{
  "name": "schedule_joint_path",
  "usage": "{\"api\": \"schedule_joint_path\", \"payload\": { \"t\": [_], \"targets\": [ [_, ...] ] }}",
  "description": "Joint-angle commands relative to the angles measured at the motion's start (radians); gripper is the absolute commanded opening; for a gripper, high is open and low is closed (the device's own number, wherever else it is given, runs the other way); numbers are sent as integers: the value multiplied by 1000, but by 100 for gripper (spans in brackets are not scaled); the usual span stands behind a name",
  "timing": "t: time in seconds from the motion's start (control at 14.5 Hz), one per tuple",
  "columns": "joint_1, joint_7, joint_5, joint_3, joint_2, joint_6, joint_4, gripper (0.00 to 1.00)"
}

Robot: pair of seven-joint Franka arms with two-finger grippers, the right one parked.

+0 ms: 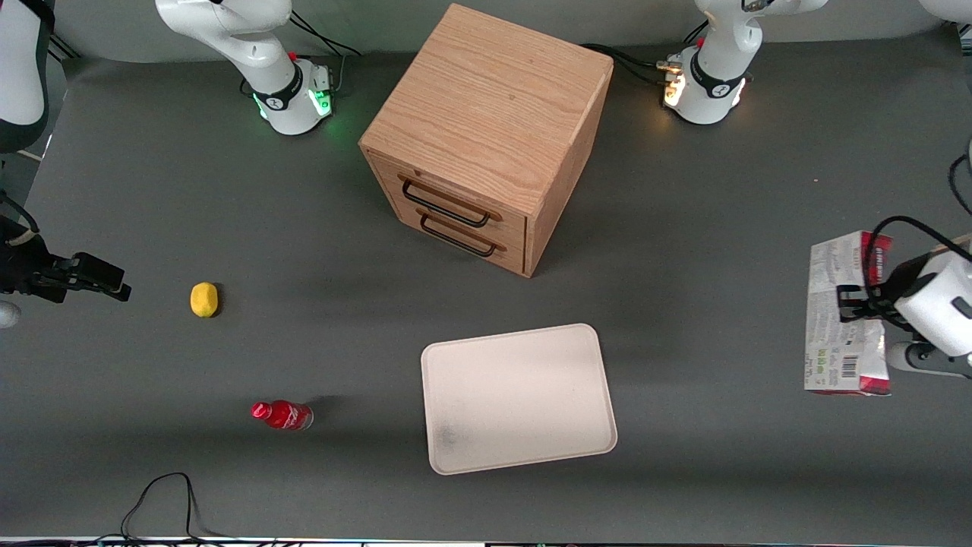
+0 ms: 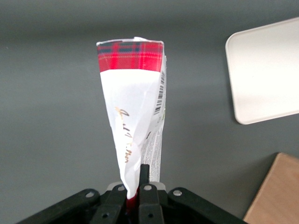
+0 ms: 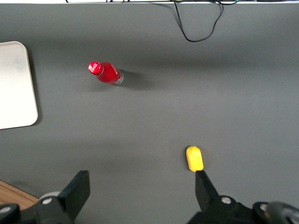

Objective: Place red cookie box on tray
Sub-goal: 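Lift the box upright with the left gripper and carry toward tray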

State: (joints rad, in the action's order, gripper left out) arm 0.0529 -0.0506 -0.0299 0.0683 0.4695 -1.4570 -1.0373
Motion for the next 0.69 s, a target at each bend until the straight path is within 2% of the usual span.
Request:
{"api": "schedule_joint_path", "payload": {
  "t": [0.0, 0.28, 0.62],
  "targets": [
    [111, -158, -11, -36, -26, 0, -23, 0],
    [238, -366, -16, -39, 14, -82, -21, 0],
    [379, -607, -67, -47, 107, -143, 17, 0]
  ]
}}
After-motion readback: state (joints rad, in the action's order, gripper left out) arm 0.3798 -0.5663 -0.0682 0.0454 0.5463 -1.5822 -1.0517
